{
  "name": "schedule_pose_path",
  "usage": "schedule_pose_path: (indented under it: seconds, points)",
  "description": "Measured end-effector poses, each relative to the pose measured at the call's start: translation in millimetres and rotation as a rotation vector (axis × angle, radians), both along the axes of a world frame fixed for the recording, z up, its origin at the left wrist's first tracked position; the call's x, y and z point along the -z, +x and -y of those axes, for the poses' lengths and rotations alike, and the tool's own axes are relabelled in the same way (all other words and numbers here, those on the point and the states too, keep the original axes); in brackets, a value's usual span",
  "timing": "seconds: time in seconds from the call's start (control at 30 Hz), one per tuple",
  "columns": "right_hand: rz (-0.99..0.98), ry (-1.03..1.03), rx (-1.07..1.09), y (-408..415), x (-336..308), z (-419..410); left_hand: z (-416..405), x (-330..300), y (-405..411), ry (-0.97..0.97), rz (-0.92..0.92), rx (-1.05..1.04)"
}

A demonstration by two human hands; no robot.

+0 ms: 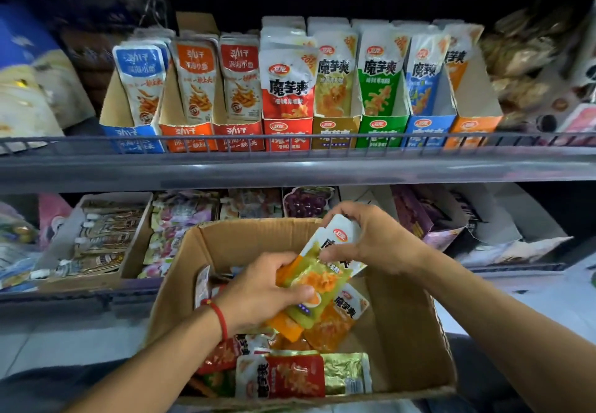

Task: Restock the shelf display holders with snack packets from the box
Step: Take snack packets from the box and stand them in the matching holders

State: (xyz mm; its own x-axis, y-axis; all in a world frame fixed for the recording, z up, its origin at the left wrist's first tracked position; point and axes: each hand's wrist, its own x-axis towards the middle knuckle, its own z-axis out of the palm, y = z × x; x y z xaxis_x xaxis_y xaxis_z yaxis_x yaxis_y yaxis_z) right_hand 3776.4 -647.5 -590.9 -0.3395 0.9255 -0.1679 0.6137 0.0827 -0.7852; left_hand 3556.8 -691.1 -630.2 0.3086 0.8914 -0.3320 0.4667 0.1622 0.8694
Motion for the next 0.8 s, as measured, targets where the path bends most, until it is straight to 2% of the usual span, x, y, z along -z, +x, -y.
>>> schedule_pose_path:
  seconds: [0.1, 0.2, 0.4, 0.5, 0.63, 0.7, 0.8]
  points:
    - [-0.070, -0.054, 0.177, 3.9, -0.1, 1.9, -0.3, -6.7, 4.8, -0.096, 0.190, -0.188]
    - [-0.132, -0.122, 0.206, 6.5, -2.2, 6.1, 2.2, -12.6, 10.5, -0.134, 0.330, -0.281]
    - [-0.006, 0.168, 0.340, 17.1, -24.4, 4.6, -8.5, -27.5, 11.5, -0.167, 0.634, -0.451]
    - [-0.080, 0.276, 0.409, 34.7, -46.4, 4.2, -15.7, -36.5, 3.6, -0.013, 0.585, -0.499]
    - [-0.224, 0.635, 0.521, 45.4, -101.9, -3.8, -19.3, -43.6, -5.4, 0.207, 0.460, -0.539]
    - [-0.176, 0.798, 0.545, 40.6, -130.4, -20.0, -19.5, -46.7, -8.6, 0.256, 0.458, -0.556]
    - [-0.002, 0.927, 0.551, 24.6, -164.0, -52.3, -19.8, -51.4, -13.8, 0.281, 0.475, -0.580]
